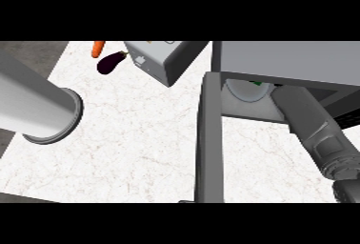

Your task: Pick up the milk, place it into the microwave and close the microwave

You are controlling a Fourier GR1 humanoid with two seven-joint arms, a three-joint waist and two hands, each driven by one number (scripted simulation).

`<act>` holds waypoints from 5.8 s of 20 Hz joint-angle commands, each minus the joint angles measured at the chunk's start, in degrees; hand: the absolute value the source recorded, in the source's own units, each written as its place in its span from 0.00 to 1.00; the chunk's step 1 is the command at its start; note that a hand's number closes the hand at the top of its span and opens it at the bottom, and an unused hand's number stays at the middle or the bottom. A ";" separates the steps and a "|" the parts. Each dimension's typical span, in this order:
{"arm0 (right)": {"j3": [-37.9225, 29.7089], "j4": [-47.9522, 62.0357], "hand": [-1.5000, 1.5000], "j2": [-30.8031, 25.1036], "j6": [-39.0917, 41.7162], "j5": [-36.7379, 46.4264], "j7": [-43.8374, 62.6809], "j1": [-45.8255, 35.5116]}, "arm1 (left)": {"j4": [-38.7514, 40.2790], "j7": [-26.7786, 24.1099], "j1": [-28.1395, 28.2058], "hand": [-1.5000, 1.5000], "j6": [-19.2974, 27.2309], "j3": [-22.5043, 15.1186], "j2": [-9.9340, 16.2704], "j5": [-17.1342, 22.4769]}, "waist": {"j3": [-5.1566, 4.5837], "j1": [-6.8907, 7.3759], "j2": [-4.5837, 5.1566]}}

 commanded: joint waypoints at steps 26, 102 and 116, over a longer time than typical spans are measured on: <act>-14.81 -2.10 0.00 5.68 38.70 -17.57 -18.88 10.07 | -0.28 0.34 0.69 1.00 -6.94 -16.04 -6.83 -4.96 | -0.36 -5.67 -3.07; -1.70 -108.41 0.00 -2.34 74.39 -45.30 9.52 76.81 | 65.95 -38.63 -52.94 0.00 75.90 -87.58 -6.95 8.57 | -0.75 -20.40 -1.47; -12.50 -111.59 1.00 -13.05 69.95 -34.94 8.56 67.40 | 68.35 -39.58 -57.00 0.00 82.28 -84.31 -6.95 19.68 | -0.84 -23.39 0.09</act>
